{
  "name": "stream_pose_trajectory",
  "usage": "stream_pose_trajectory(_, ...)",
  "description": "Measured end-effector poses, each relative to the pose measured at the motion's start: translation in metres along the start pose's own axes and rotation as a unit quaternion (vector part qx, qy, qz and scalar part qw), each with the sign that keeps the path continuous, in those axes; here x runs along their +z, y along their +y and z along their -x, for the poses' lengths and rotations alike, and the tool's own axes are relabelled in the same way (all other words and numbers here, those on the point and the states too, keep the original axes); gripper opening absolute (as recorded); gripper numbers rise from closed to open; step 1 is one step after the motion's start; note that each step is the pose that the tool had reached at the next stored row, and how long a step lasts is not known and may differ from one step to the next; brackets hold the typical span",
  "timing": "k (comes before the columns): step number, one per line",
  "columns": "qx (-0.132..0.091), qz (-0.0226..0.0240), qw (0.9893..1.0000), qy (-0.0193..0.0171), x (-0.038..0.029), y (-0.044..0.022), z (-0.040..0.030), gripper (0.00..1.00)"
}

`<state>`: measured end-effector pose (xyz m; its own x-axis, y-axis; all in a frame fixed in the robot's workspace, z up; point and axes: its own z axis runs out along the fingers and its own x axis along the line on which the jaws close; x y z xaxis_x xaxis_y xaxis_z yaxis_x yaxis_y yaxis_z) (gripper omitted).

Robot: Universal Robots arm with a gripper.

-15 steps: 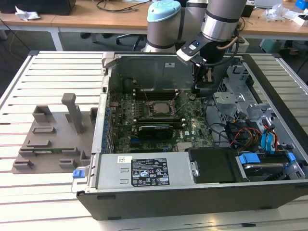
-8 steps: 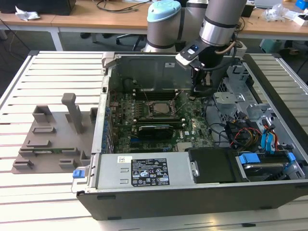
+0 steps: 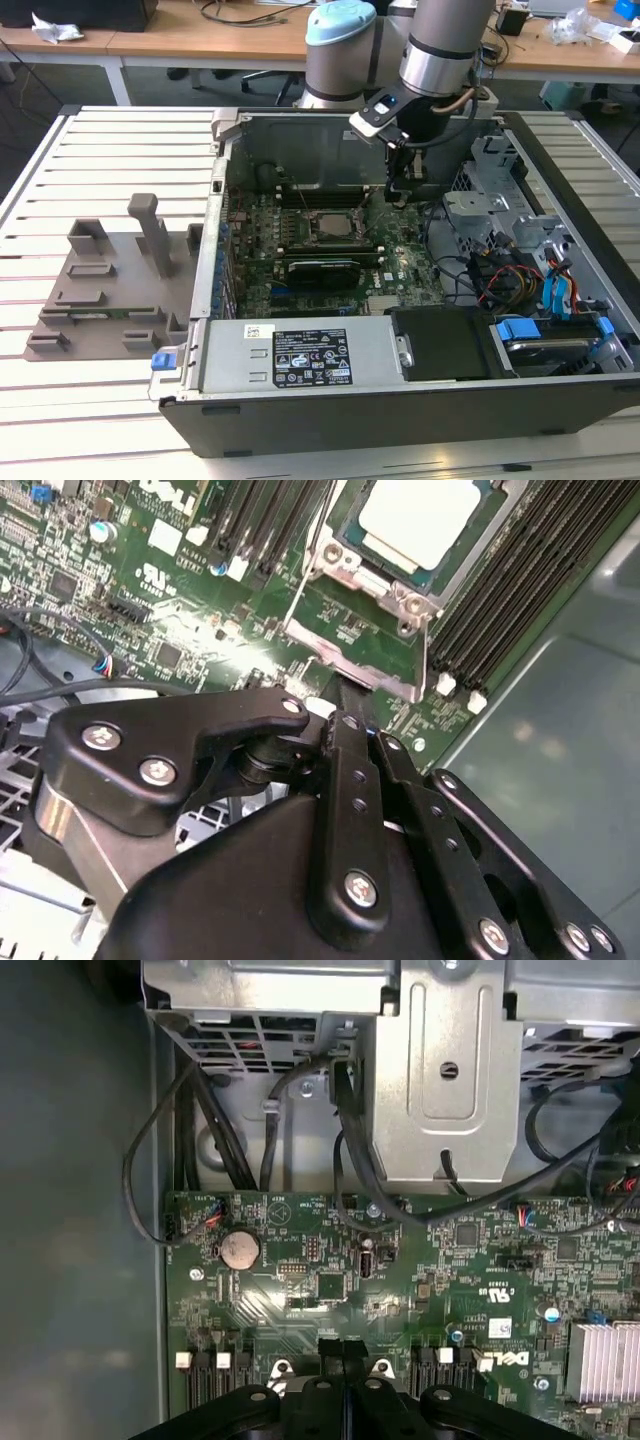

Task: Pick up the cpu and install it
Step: 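Close the cpu cover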

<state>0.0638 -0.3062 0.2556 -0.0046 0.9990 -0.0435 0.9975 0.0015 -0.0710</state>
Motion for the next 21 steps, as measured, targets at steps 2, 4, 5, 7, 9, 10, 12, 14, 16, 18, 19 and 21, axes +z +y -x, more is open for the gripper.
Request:
stream_pose_trajectory(2,0.0,0.0,1.0,0.0,0.0002,-0.0017,0.0,0.11)
stream_pose_trajectory(4,0.0,0.0,1.0,0.0,0.0003,-0.0032,0.0,0.11)
stream_pose_trajectory(5,0.0,0.0,1.0,0.0,0.0004,-0.0046,-0.0001,0.11)
stream_pose_trajectory(7,0.0,0.0,1.0,0.0,0.0005,-0.0059,-0.0001,0.11)
stream_pose_trajectory(9,0.0,0.0,1.0,0.0001,0.0007,-0.0079,-0.0001,0.11)
stream_pose_trajectory(10,0.0,0.0,1.0,0.0001,0.0007,-0.0087,-0.0001,0.11)
stream_pose_trajectory(12,0.0,0.0,1.0,0.0,0.001,-0.0115,-0.0001,0.11)
stream_pose_trajectory(14,0.0,0.0,1.0,0.0001,0.0011,-0.013,-0.0001,0.11)
stream_pose_trajectory(16,0.0,0.0,1.0,0.0001,0.0013,-0.0145,-0.0001,0.11)
stream_pose_trajectory(18,0.0,0.0,1.0,0.0,0.0017,-0.0179,-0.0001,0.11)
stream_pose_trajectory(19,0.0,0.0,1.0,0.0,0.0025,-0.0249,-0.0002,0.11)
stream_pose_trajectory(21,0.0,0.0,1.0,0.0001,0.007,-0.0446,-0.0004,0.11)
